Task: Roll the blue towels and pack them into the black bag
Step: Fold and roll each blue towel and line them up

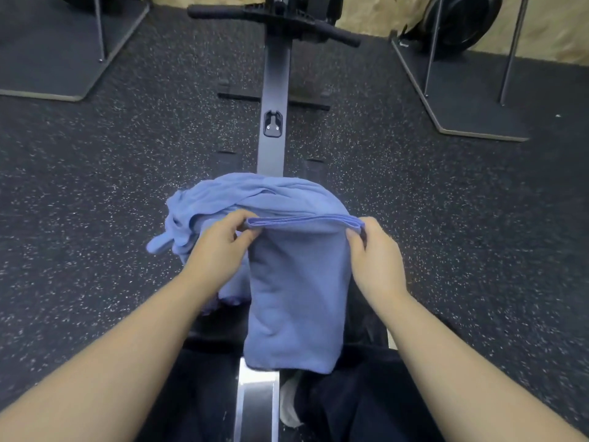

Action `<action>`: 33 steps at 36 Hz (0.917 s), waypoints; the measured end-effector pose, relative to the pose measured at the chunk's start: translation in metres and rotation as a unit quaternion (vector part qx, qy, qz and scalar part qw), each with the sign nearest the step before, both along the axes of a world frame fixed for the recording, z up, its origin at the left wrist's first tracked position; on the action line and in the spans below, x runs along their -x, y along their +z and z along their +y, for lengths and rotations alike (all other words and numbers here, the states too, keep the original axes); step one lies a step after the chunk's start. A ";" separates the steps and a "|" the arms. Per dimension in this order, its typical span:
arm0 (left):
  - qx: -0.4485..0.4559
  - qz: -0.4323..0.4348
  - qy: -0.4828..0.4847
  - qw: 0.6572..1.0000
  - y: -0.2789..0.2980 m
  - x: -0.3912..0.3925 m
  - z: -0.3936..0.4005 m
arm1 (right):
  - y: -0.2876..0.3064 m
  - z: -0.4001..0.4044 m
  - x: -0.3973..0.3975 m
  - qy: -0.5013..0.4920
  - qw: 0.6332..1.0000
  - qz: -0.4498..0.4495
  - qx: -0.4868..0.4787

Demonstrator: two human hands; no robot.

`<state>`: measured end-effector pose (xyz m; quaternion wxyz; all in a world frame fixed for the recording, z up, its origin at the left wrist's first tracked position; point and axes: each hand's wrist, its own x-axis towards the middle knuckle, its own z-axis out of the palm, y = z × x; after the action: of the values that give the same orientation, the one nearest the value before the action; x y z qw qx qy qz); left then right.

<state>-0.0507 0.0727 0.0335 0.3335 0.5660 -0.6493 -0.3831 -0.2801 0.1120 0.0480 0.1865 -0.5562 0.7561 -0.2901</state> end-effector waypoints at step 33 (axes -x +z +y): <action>0.082 -0.119 -0.150 0.978 -0.081 0.044 0.020 | -0.068 -0.016 0.001 0.289 0.955 0.058 -0.022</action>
<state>-0.0947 0.0928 -0.0471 0.2375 0.4746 -0.7912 -0.3039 -0.2808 0.0961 -0.0202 0.2305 -0.7623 0.5791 -0.1744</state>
